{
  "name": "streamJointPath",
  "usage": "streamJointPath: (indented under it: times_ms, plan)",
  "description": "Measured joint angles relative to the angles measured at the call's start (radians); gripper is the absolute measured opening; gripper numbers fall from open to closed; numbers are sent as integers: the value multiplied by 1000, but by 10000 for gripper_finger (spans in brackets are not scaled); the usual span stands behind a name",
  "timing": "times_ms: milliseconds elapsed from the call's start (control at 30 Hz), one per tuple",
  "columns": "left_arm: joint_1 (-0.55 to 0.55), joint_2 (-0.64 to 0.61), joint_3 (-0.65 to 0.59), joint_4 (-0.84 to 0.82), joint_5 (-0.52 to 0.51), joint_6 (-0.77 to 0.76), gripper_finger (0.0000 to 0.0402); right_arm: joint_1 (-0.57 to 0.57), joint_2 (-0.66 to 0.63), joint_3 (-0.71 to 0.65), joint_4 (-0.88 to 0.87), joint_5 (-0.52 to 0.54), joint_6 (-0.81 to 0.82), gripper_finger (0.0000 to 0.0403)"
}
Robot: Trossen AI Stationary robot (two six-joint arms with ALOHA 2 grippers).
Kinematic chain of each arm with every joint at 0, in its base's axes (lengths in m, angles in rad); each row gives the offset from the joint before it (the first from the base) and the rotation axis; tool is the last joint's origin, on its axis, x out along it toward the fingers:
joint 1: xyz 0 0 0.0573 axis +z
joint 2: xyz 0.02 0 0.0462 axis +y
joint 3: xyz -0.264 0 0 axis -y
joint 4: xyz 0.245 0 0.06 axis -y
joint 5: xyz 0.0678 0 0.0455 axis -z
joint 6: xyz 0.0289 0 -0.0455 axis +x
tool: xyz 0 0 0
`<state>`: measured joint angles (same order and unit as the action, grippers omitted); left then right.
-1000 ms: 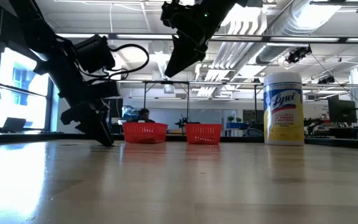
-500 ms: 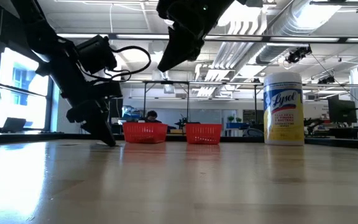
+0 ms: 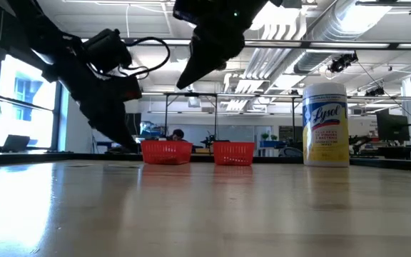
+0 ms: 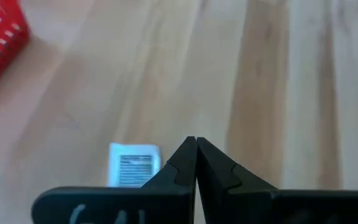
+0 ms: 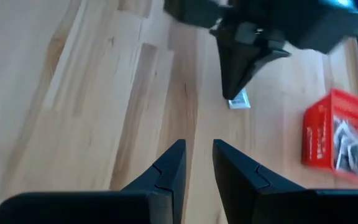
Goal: Pick & Place First Aid Supplies
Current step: Put the ointment pack into the right red bin
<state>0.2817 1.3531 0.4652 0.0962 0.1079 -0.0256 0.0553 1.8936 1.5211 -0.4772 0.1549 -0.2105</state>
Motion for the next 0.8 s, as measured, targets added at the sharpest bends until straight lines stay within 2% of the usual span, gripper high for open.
streamJointPath:
  times_ms: [167, 367, 600, 800]
  plan:
    - [0, -36, 1, -15, 69, -32, 0, 20, 59, 0, 67, -5, -138, 81]
    - [0, -41, -1, -65, -73, -31, 9, 30, 105, 0, 113, 64, -175, 120]
    - [0, -32, -11, -59, -87, 9, 73, 22, 106, 0, 152, 81, -167, 159]
    - [0, 7, -41, 24, -93, 67, 116, 22, 106, 0, 168, 77, -163, 172]
